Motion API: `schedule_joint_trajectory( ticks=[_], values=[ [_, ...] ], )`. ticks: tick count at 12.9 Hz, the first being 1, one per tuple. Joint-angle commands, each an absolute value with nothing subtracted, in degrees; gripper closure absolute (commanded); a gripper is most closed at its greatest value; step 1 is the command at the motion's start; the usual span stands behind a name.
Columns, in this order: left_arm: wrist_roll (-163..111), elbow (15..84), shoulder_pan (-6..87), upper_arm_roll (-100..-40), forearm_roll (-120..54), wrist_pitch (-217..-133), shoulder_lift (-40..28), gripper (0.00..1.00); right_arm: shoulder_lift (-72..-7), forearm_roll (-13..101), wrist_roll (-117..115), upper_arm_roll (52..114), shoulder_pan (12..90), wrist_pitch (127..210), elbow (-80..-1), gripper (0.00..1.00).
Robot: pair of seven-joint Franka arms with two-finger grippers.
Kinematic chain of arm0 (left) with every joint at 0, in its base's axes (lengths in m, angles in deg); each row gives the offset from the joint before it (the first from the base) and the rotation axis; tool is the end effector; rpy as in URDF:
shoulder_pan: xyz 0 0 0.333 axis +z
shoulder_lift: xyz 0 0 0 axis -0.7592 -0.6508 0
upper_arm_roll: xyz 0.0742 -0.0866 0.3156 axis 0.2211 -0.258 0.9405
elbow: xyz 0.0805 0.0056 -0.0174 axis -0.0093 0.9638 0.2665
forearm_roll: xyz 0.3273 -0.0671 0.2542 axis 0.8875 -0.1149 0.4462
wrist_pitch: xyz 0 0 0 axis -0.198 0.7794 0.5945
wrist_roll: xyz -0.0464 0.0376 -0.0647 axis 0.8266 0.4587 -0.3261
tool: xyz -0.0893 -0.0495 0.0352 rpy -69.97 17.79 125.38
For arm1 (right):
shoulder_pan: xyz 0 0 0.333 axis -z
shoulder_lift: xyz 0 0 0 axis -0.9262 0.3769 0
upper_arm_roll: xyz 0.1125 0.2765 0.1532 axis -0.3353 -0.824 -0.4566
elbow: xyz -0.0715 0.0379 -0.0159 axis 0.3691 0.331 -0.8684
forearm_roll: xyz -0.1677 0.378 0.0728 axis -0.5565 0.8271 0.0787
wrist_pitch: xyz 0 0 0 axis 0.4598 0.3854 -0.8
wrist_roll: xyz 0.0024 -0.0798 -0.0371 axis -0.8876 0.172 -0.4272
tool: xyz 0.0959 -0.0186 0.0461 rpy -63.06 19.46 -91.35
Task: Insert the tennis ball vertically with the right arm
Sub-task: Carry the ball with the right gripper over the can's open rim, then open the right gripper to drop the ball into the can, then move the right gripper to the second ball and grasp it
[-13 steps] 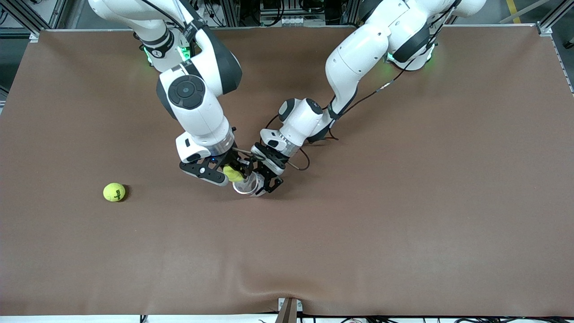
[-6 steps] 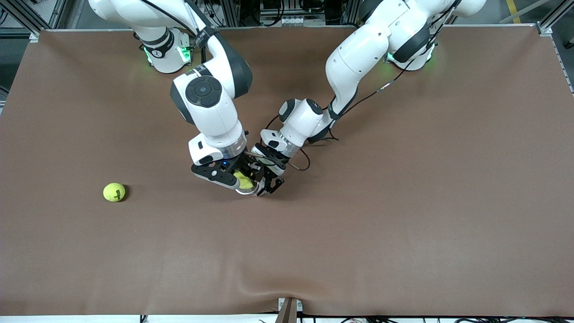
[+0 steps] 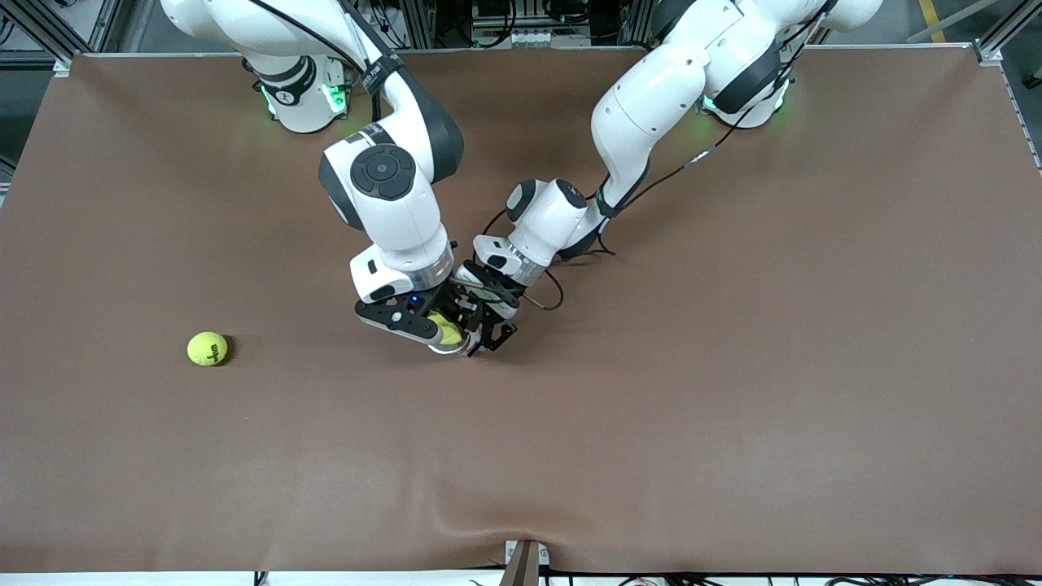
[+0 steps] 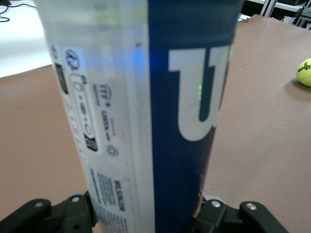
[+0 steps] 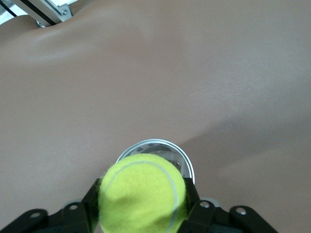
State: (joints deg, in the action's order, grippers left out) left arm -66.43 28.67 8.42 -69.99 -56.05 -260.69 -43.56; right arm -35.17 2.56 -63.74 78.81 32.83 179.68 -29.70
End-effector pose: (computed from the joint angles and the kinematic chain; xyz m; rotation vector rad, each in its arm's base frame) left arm 0.5209 -0.5839 0.1550 2.2998 -0.7964 1.1939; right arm 0.6192 0.4125 0.4024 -2.9882 0.5618 -0.3008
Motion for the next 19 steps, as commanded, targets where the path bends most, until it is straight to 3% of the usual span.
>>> schedule_joint_trajectory(
  ticks=[1,8,10,14,19],
  values=[
    [-65.7,28.0,7.7,-69.7,-57.3,-261.2,-44.4,0.34,-34.5,1.2,-65.1,79.3,32.3,179.0,-28.5,0.00],
    [-65.7,29.5,7.9,-69.7,-59.0,-261.2,-43.1,0.32,-35.6,1.4,-62.5,79.3,34.5,178.3,-28.5,0.00],
    [-65.7,31.8,8.1,-69.7,-59.3,-261.2,-41.6,0.32,-37.6,1.4,-54.4,79.3,37.2,172.2,-28.5,0.00],
    [-65.7,35.3,8.6,-69.7,-59.5,-261.2,-39.8,0.30,-41.4,1.5,-32.8,79.3,46.3,162.7,-29.1,0.00],
    [-65.7,38.5,8.7,-69.7,-59.9,-261.2,-37.9,0.30,-44.2,1.9,-7.8,79.3,60.4,162.2,-34.3,0.00]
  ],
)
